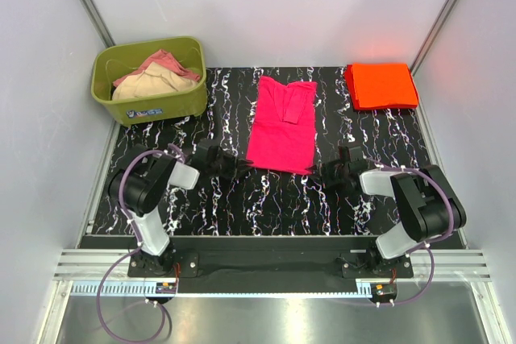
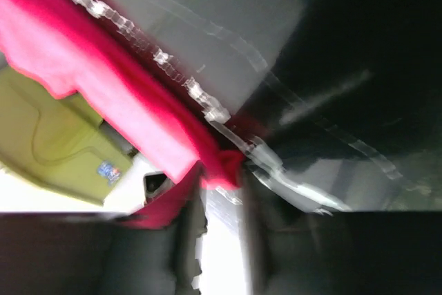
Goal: Fold and stack the t-shirts
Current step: Fold the tshirt
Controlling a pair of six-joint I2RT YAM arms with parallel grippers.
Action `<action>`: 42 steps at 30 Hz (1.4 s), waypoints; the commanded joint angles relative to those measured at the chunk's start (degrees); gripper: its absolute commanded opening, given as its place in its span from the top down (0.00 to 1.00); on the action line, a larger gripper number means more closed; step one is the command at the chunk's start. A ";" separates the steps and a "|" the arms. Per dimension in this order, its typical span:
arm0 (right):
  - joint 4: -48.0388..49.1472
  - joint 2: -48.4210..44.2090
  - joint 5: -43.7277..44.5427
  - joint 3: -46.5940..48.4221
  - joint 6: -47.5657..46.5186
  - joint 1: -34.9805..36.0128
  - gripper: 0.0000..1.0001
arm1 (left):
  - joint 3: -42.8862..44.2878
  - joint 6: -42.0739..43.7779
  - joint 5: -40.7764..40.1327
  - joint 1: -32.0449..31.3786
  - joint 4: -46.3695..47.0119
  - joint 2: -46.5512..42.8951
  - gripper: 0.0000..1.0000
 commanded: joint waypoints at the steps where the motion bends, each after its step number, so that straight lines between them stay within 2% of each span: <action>1: -6.90 2.02 5.47 -0.01 -1.69 0.60 0.73 | 1.06 1.99 -2.66 -0.05 -1.56 3.14 0.75; 3: -7.16 2.28 5.73 0.51 -2.12 0.60 0.80 | 2.03 3.03 -2.22 -0.05 -1.11 3.58 0.81; 4: -7.16 2.54 5.56 0.95 -2.91 0.60 0.91 | 2.47 3.65 -1.96 -0.05 -2.24 3.67 0.91; 5: -7.51 2.63 5.47 1.21 -3.35 0.60 0.97 | 2.91 4.18 -1.96 -0.05 -3.04 3.50 0.98; 6: -8.29 2.55 5.30 1.65 -4.14 0.60 1.00 | 3.35 4.88 -1.87 -0.05 -3.66 3.41 1.00; 12: -17.52 -1.66 3.71 5.87 -13.10 0.51 1.00 | 2.48 6.38 -0.73 -1.45 -9.37 -0.54 1.00; 22: -33.34 -12.30 -1.55 6.85 -24.44 0.69 1.00 | -6.31 0.93 -5.37 -11.98 -12.88 -16.51 1.00; 26: -40.09 -19.32 -3.58 4.39 -26.73 0.69 1.00 | -10.35 -2.49 -9.24 -17.00 -14.64 -25.05 1.00; 33: -50.48 -33.90 -7.36 0.34 -28.32 1.48 1.00 | -16.42 -7.76 -17.41 -26.83 -23.25 -42.27 1.00; 42: -61.73 -45.44 -10.26 0.69 -28.06 1.92 1.00 | -19.85 -16.90 -25.50 -38.97 -30.73 -52.57 1.00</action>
